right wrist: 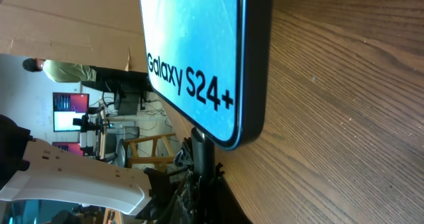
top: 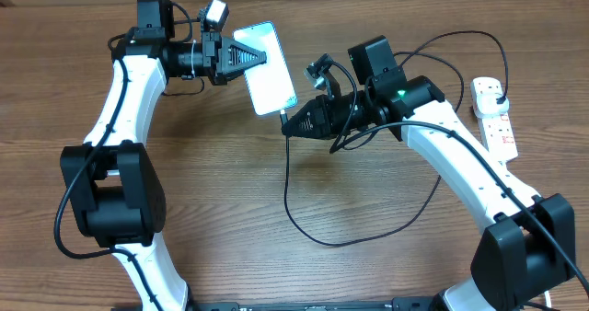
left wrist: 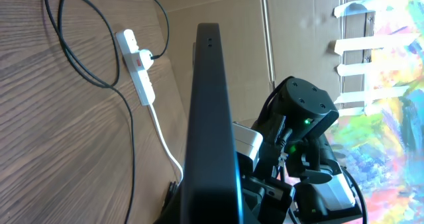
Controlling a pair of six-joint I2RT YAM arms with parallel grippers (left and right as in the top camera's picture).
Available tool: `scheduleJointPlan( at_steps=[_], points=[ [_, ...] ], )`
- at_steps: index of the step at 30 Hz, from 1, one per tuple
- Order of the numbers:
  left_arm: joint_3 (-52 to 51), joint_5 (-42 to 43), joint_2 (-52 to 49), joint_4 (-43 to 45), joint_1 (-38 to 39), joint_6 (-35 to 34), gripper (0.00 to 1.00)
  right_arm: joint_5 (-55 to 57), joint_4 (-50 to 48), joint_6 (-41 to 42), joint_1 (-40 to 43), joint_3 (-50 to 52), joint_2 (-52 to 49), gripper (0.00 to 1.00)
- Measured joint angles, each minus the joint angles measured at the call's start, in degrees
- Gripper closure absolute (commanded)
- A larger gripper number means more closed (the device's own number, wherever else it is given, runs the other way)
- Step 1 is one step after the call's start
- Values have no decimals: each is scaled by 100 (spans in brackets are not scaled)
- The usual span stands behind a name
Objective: Plug charger to phone and switch on socket
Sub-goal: 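Push the USB-C tip up into the phone's bottom port with the right gripper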
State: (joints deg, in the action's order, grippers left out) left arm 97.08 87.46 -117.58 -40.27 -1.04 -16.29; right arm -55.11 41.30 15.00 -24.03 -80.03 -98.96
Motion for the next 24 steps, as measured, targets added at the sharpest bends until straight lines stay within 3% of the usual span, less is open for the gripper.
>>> scheduleJointPlan(
  at_steps=[24],
  points=[
    [0, -2, 0, 2, 22, 2, 96, -85, 4, 0, 0, 0, 0, 96]
  ],
)
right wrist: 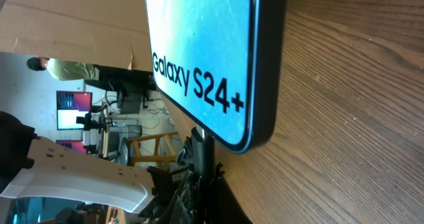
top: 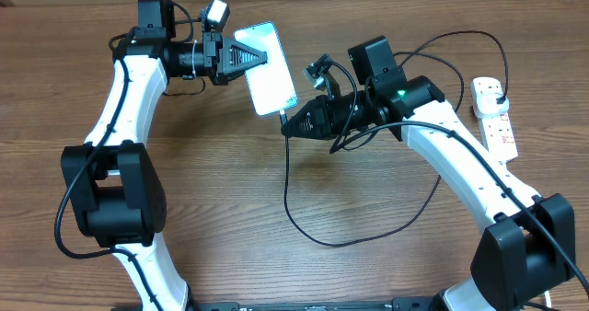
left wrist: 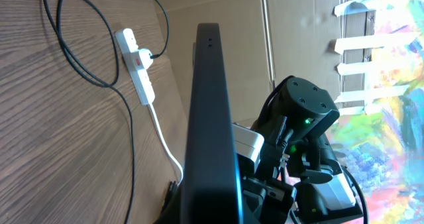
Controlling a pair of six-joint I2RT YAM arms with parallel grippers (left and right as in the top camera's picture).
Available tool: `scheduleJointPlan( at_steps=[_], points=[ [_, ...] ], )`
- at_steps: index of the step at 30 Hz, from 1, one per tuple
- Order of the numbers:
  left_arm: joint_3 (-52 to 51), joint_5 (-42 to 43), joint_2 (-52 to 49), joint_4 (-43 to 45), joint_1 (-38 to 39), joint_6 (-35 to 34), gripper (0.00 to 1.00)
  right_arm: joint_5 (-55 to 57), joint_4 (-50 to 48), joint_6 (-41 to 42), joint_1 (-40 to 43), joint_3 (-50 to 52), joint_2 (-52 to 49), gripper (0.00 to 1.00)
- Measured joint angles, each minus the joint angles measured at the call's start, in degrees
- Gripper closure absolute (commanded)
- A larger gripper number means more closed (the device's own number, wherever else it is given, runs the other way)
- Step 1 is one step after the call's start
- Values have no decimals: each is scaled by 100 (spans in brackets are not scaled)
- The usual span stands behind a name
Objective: Plug charger to phone and switch on socket
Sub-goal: 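Push the USB-C tip up into the phone's bottom port with the right gripper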
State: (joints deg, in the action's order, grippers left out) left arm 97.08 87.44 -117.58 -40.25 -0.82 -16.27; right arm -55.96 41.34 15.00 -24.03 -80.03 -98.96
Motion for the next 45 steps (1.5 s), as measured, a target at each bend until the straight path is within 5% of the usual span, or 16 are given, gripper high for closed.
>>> scheduleJointPlan(
  at_steps=[45],
  points=[
    [0, -2, 0, 44, 48, -2, 96, -66, -87, 151, -22, 33, 0, 96]
  ],
)
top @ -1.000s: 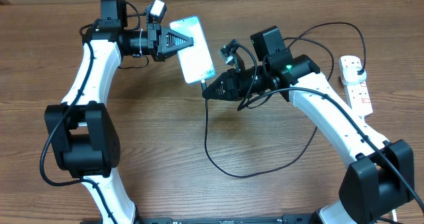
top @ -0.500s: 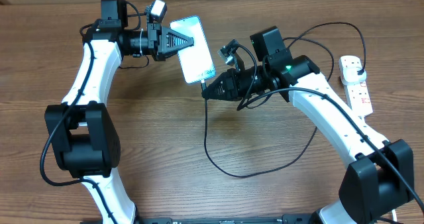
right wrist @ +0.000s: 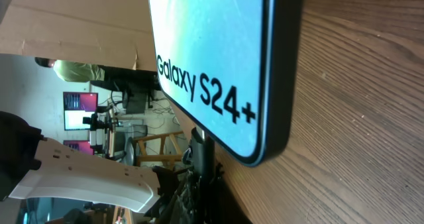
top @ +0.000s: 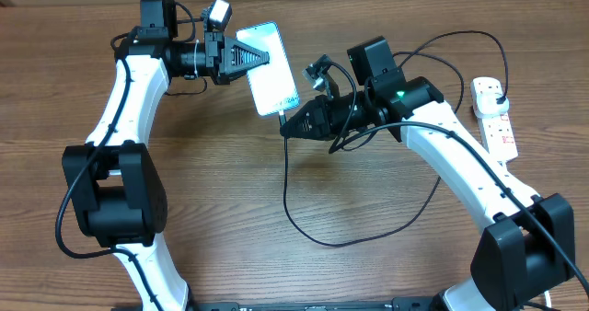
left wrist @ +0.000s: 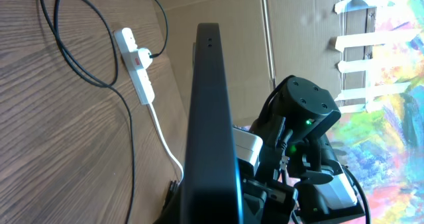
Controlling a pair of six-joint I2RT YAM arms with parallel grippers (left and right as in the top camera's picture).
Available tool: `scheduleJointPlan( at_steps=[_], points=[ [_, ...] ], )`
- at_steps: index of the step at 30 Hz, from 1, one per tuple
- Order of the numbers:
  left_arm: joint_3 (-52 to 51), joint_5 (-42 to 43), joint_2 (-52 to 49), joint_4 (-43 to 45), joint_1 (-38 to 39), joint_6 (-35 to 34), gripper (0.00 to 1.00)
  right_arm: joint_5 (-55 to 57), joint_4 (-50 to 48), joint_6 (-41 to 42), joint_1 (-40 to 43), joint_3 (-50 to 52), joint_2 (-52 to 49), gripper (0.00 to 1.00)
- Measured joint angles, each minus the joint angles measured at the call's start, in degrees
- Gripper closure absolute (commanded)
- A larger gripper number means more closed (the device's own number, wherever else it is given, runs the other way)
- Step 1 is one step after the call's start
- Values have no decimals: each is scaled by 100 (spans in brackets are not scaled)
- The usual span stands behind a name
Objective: Plug charger to phone and switch on socket
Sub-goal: 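Push the USB-C tip up into the phone's bottom port with the right gripper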
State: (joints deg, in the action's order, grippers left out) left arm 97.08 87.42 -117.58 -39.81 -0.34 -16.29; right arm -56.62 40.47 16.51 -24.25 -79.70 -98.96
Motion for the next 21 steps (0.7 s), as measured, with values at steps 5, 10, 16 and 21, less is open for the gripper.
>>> scheduleJointPlan(
  at_steps=[5, 10, 16, 21],
  points=[
    [0, 2, 0, -4, 0, 0, 96, 31, -35, 20, -52, 0, 0, 96],
    [0, 2, 0, -4, 0, 0, 96, 55, -50, 42, -55, 0, 0, 96],
    [0, 4, 0, 2, -2, 0, 96, 81, -170, 149, -55, 2, 0, 96],
    [0, 2, 0, 20, -2, 0, 96, 94, -227, 155, -42, 22, 0, 96]
  ],
)
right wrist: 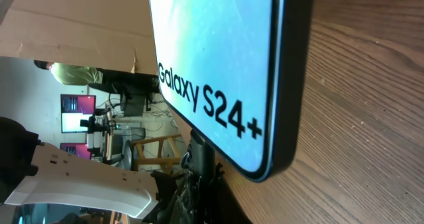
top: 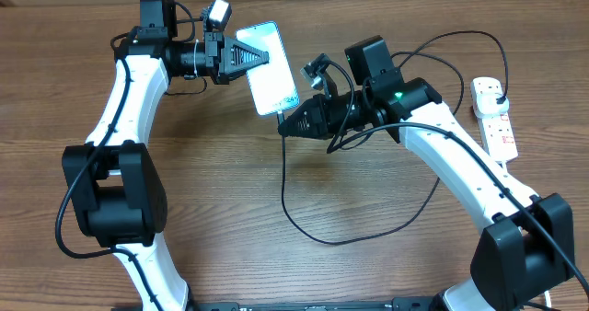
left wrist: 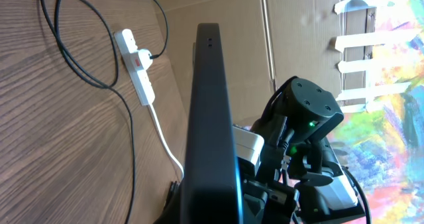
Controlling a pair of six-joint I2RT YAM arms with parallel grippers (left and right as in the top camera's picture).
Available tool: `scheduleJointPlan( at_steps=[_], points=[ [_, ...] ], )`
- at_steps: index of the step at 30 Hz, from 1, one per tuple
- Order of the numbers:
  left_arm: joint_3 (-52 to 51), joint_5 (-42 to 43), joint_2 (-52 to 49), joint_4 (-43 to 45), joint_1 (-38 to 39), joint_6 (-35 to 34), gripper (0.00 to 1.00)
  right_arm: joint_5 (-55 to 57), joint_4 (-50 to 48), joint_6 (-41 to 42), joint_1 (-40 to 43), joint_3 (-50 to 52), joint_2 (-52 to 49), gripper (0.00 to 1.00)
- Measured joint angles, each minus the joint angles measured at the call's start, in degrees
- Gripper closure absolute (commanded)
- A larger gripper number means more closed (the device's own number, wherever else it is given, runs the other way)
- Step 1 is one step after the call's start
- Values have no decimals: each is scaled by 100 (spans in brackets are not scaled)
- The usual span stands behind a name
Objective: Plug charger to phone and switch on socket
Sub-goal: 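Push the USB-C tip up into the phone's bottom port with the right gripper, then lower the plugged phone to the table with the left gripper, release cable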
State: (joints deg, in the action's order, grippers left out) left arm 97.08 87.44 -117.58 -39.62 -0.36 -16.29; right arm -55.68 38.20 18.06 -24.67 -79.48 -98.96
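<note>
The phone, screen lit with "Galaxy S24+", is held off the table on edge by my left gripper, which is shut on it. In the left wrist view only its dark side edge shows. My right gripper is shut on the charger plug, just below the phone's lower end. The black cable loops from the plug across the table. At the far right lies the white socket strip, with a plug in its far end.
The wooden table carries only the cable and the strip. A cardboard wall stands behind the table. In the left wrist view the right arm sits close behind the phone, and the strip lies beyond it.
My right gripper with the plug has shifted slightly left, nearer the phone's lower end. The phone looks larger in the right wrist view. The left arm has hardly moved.
At every earlier moment my left gripper held the phone up and my right gripper held the plug just under its lower end. From one moment to the following the gap narrowed a little, and the phone fills more of the right wrist view now.
</note>
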Motion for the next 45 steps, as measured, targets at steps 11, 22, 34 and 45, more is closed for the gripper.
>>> scheduleJointPlan(
  at_steps=[11, 22, 34, 45],
  points=[
    [87, -24, 0, 42, -4, 0, 96, -157, -411, 173, 133, 101, 0, 96],
    [83, -76, 0, -50, 72, 2, 96, -52, -448, 254, 326, 79, 0, 66],
    [79, -1976, 0, -1414, 109, 863, 96, 372, 1121, -330, 772, 76, -4, 52],
    [68, -3600, -494, -2450, 107, 2275, 96, 1327, 1738, -457, 925, 79, -4, 46]
  ],
)
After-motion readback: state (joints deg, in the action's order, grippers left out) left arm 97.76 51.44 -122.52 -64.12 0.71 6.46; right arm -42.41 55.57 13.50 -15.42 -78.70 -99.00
